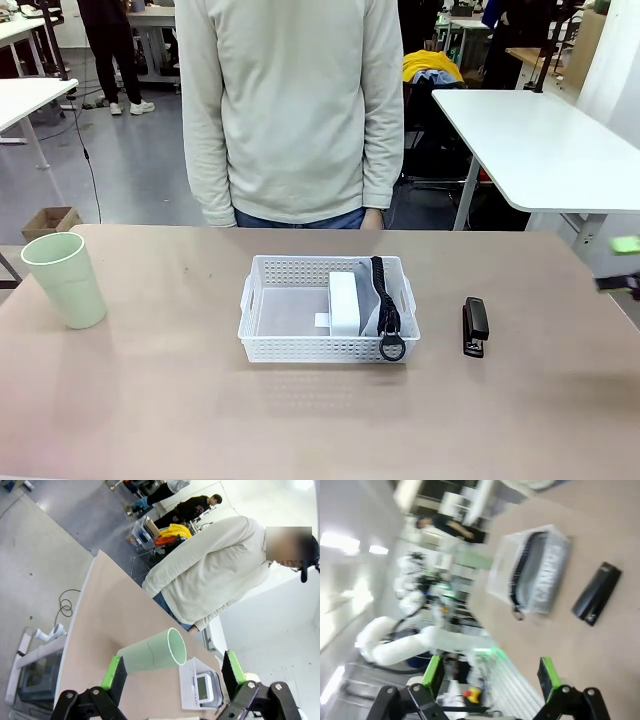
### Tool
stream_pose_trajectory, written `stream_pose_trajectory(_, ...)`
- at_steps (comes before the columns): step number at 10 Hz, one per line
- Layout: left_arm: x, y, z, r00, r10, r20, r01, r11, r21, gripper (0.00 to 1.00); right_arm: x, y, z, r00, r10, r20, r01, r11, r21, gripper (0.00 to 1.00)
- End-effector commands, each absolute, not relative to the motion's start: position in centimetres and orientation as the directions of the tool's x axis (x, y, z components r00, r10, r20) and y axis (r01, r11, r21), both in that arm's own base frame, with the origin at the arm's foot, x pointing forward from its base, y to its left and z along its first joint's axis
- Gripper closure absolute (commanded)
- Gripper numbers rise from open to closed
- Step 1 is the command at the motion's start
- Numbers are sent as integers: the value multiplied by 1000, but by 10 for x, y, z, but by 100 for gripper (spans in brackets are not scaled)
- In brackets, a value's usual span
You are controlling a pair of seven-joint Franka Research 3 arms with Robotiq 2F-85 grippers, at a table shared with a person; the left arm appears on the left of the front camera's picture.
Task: Efficiently arrange items inside the basket to fit them all.
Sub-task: Pick up the Stapler and place it inside the Organizing basket.
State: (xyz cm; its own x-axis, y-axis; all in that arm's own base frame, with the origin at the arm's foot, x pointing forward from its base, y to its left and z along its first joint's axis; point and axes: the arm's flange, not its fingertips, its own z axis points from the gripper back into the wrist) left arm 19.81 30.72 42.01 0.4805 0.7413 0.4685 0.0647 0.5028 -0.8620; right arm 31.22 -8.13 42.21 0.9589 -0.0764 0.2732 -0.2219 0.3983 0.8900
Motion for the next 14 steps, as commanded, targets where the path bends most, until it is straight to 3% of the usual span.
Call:
stream_pose_trajectory(1,199,306,419,458,739,494,96,511,-854,0,327,22,447,990,80,120,-141,700,700,0)
stream_pose_trajectory(2,199,306,419,458,739,494,96,511,-854,0,341,58,440,992,112,62,-127,798,589,0)
stream_pose_trajectory(3,199,306,419,458,739,494,96,511,-854,0,354,89,427,997,8,72,-38,906,421,0)
stream_pose_trajectory(4,199,306,419,458,739,494,96,511,-854,0,358,114,419,996,7,92,-33,959,282,0)
stream_pose_trajectory(6,199,306,419,458,739,494,96,511,-854,0,353,133,430,966,117,230,-107,993,-55,0)
stream_pose_trajectory(8,199,306,419,458,739,494,96,511,-854,0,345,130,440,968,133,215,-113,988,-102,0)
stream_pose_trajectory(9,199,306,419,458,739,494,96,511,-854,0,344,126,436,974,61,220,-42,995,-92,0)
stream_pose_trajectory(10,199,306,419,458,739,494,96,511,-854,0,348,135,422,961,161,226,-155,987,-45,0)
stream_pose_trajectory(14,199,306,419,458,739,494,96,511,-854,0,348,135,422,961,161,226,-155,987,-45,0)
